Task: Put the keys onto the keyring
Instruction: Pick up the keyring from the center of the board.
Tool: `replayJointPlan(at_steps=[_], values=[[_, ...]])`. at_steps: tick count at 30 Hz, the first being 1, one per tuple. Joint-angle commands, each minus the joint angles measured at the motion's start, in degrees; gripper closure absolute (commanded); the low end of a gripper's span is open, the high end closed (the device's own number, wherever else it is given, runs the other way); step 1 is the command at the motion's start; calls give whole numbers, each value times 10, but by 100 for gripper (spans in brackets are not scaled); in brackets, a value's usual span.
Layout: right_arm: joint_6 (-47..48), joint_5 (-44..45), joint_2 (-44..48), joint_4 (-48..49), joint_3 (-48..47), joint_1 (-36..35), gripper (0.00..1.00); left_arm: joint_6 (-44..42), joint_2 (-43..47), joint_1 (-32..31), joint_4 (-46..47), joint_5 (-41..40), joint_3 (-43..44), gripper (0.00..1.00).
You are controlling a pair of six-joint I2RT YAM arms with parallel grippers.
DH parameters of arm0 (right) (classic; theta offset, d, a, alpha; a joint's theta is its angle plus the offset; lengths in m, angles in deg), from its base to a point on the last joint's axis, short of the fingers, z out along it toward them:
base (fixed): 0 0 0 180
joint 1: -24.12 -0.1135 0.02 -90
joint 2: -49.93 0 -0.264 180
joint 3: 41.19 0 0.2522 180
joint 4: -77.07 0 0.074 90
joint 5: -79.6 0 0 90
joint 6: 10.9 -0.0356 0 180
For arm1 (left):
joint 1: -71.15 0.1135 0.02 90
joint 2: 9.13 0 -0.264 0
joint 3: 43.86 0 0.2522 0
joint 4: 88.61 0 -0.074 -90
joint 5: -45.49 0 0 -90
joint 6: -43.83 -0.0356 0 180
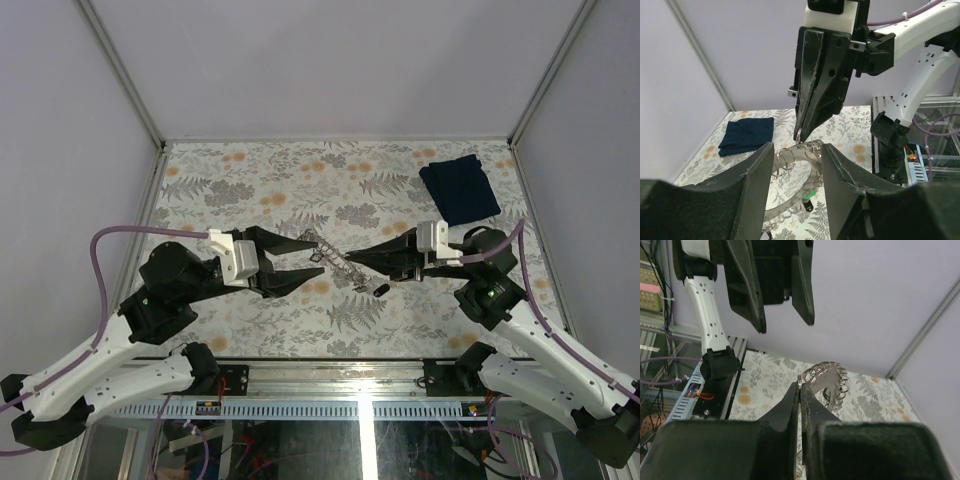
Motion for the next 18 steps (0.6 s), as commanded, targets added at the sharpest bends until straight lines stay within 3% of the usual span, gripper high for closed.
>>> replayJointPlan(at_steps=[1,18], values=[[-65,-42,11,149,-16,0,100,-6,-15,3,5,47,24,57],[-72,-61,0,155,-31,-7,100,6,-54,4,17,99,47,63]])
